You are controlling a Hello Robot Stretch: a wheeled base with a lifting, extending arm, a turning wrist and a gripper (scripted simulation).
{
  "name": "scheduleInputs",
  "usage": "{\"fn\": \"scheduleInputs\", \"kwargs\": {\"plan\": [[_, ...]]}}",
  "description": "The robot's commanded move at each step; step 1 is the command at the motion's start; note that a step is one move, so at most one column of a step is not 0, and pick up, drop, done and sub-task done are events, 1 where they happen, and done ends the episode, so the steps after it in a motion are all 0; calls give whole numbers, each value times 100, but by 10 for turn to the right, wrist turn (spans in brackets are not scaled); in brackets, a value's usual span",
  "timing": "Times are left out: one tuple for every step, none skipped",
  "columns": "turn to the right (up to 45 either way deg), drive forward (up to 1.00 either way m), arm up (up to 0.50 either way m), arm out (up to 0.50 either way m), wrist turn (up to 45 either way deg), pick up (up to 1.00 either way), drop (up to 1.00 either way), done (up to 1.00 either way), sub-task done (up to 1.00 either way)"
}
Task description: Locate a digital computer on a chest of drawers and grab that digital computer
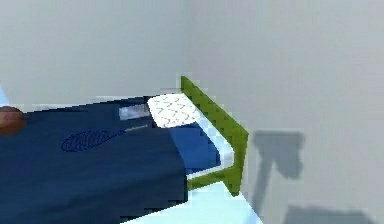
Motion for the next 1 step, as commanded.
{"fn": "scheduleInputs", "kwargs": {"plan": [[450,0,0,0,0,0,0,0,0]]}}
